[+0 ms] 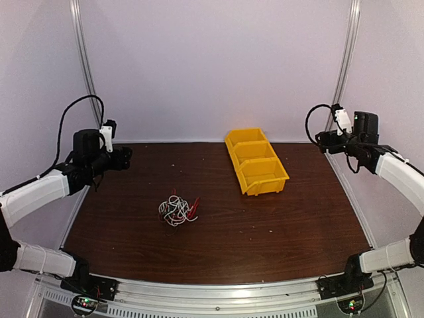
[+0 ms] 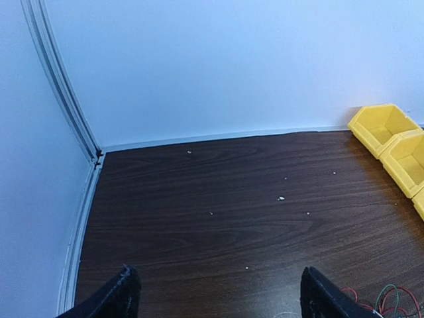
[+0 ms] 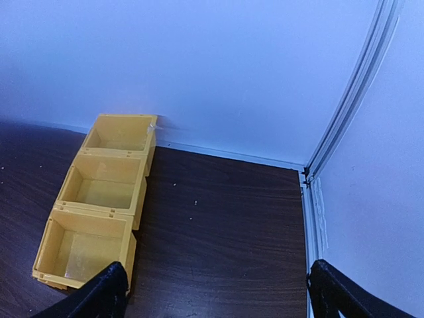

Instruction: Untangle the cables

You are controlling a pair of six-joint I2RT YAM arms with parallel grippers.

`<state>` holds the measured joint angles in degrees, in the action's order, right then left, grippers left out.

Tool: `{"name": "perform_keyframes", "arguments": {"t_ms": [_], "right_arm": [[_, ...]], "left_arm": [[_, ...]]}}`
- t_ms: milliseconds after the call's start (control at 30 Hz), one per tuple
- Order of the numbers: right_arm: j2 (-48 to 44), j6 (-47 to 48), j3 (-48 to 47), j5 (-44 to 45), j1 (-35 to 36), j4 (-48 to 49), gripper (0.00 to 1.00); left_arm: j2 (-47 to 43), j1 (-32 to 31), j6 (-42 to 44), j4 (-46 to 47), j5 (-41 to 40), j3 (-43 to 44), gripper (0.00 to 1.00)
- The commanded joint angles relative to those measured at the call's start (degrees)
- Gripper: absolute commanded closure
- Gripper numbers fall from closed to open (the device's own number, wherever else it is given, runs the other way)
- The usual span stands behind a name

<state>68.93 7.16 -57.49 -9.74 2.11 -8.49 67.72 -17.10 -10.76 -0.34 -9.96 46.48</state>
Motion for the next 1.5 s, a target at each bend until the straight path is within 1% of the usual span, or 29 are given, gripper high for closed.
{"name": "perform_keyframes", "arguments": {"t_ms": [0,33,100,200,400,533,733,833,1100,1300,1467], "right_arm": [[3.3,2.3,0.2,-6.8,-0.5,2.4,0.03],[4.5,3.6,-0.4,-8.9,-0.2,1.9,0.02],[7.3,5.6,-1.5,-9.2,1.5,0.8,0.03],[11.9,9.4,-3.7,-8.4,5.1,-0.8,0.09],[20.2,14.8,-8.4,-4.5,17.1,-3.6,0.17],[26.9,15.1,-12.7,-1.5,24.5,-6.3,0.23],[37.8,11.4,-21.8,0.5,30.7,-11.0,0.32],[43.5,9.2,-27.2,1.4,32.4,-14.4,0.35],[53.2,2.6,-37.7,5.1,33.4,-20.9,0.32],[57.3,0.5,-41.1,5.9,33.5,-23.3,0.33],[59.3,0.5,-42.5,6.8,33.6,-24.4,0.38]], "left_arm": [[-2.6,1.1,3.4,7.9,7.1,-2.5,0.15],[-2.8,1.2,3.7,8.3,7.9,-2.7,0.15],[-3.1,1.3,4.0,9.3,9.1,-3.3,0.15],[-3.2,1.0,4.9,10.6,10.9,-3.7,0.16],[-2.8,0.4,6.7,12.1,12.1,-3.8,0.16],[-2.3,0.1,7.2,12.4,12.8,-3.5,0.16],[-1.6,-1.0,8.0,12.8,13.0,-3.2,0.17],[-1.2,-1.3,8.1,12.9,13.3,-3.0,0.17],[-0.8,-2.3,8.4,13.3,14.4,-2.7,0.18],[-1.1,-2.5,8.3,13.4,15.0,-2.6,0.18],[-1.2,-2.8,8.4,13.3,15.0,-2.6,0.18]]}}
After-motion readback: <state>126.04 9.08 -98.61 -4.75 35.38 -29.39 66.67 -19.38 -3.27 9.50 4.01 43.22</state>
